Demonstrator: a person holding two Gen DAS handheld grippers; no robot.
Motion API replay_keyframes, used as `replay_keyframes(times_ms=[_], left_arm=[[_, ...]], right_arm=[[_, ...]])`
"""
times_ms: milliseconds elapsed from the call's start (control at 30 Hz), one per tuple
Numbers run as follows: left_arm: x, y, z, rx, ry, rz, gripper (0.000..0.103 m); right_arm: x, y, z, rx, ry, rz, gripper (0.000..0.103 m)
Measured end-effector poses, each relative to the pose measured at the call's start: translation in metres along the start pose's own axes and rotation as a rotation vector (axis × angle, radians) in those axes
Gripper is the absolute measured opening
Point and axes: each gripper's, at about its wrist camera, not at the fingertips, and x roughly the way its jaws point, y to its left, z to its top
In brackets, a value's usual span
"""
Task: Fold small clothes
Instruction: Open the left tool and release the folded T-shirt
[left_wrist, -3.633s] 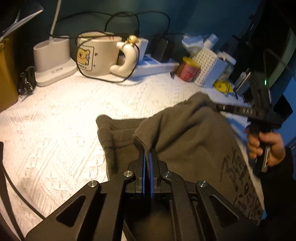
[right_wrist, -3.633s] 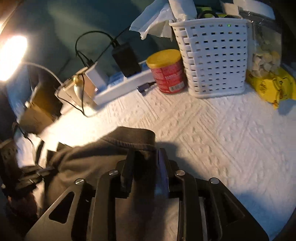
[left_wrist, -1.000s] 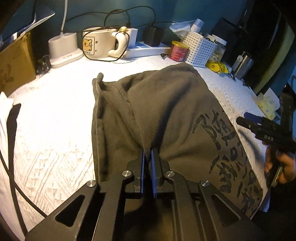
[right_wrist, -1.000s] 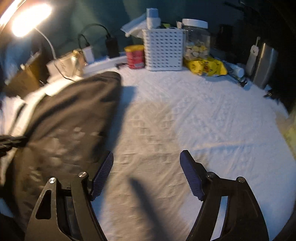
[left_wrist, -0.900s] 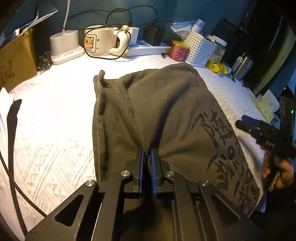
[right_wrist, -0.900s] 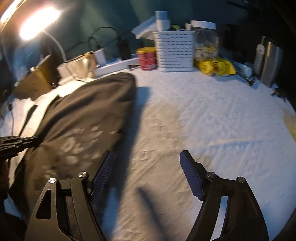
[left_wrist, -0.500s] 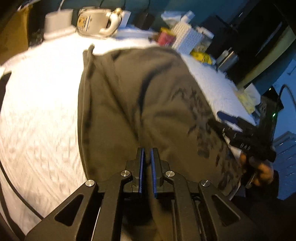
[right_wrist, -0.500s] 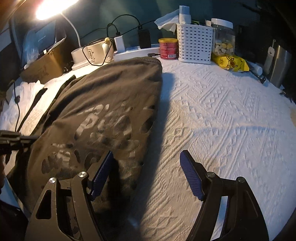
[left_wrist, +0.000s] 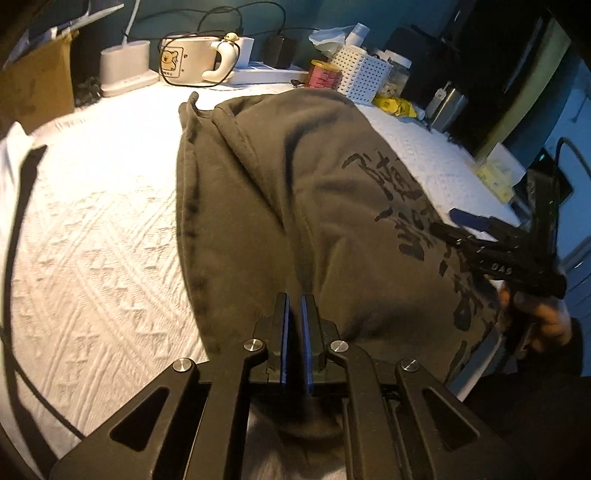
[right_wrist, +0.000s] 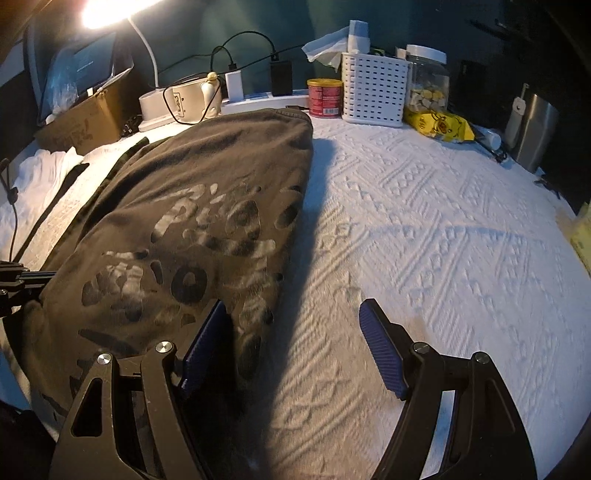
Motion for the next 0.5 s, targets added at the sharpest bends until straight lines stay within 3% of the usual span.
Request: replay_keyframes(times_ms=[133,200,233,267,333,367,500], left_arm=[[-0.003,-0.006,0.000,0.015,0.007,0.143,0.008],[-0.007,-0.010,0.002,0.026,0.000,0.177,0.014],[-0.008,-0.012,0.003,0.032,-0.010,0.180,0.029],[-0.014,-0.015,0.005,0.041,-0.039,0.193,0.052],[-0.025,-0.019,0.008,0.050,-0.105,0.228,0.082],[-0.035,-0.021,0.009,0.053,-0.172,0.241,0.091],[-0.043,-0.024,0.018,0.042,-0.232,0.203,0.095]], right_arm=[[-0.005,-0.003,-0.005,0.010,0.007,0.017,0.078],[-0.006,-0.004,-0.006,0.018,0.006,0.026,0.078],[-0.006,-0.004,-0.007,0.018,0.005,0.025,0.078],[-0.006,-0.004,-0.007,0.013,0.006,0.022,0.078],[-0.007,-0.003,-0.007,0.002,0.009,0.016,0.078],[-0.007,-0.003,-0.007,0.003,0.008,0.020,0.078],[-0.010,-0.011,-0.008,0.027,0.011,0.065,0.078]])
